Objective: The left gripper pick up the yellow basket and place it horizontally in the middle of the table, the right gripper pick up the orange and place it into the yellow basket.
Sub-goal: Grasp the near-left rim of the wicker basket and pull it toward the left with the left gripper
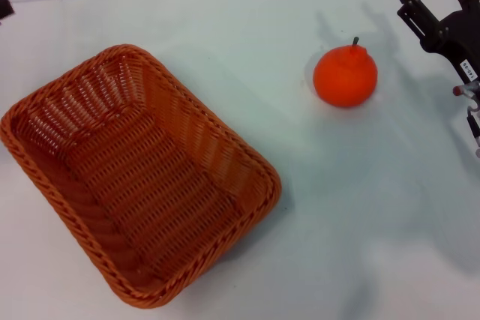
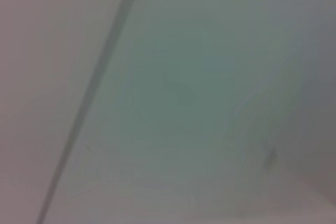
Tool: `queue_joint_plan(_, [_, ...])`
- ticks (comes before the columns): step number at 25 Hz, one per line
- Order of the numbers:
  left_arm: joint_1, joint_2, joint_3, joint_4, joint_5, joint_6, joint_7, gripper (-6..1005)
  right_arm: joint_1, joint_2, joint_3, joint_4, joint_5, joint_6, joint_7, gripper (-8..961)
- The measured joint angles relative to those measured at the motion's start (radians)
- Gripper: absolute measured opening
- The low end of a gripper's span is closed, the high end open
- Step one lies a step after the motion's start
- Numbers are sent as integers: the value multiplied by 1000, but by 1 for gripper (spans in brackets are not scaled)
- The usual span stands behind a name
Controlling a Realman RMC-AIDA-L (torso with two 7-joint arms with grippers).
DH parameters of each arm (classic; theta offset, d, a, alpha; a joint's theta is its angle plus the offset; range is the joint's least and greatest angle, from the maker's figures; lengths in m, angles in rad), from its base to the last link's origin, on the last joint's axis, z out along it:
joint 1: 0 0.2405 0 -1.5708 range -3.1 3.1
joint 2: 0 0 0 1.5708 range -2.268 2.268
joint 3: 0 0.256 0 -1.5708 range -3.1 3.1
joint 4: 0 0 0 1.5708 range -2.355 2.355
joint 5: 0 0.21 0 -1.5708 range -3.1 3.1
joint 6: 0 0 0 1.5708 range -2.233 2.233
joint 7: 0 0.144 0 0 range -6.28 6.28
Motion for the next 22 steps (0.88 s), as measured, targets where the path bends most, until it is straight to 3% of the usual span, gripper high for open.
queue_joint_plan(4, [-88, 35, 16, 124, 270, 90, -169, 888, 0, 0, -3, 0, 0, 0, 3, 931])
queue_joint_plan(8, [-181, 47, 39, 146, 494, 148, -203, 887, -1, 0, -6, 0, 0, 0, 7, 931])
queue_joint_plan(13, [-232, 32, 69, 165, 619, 152, -191, 888, -3, 0, -7, 0, 0, 0, 30, 931])
queue_joint_plan(22, [-252, -4, 143, 181, 692, 136, -184, 888, -7, 0, -7, 3, -2, -1, 32, 931])
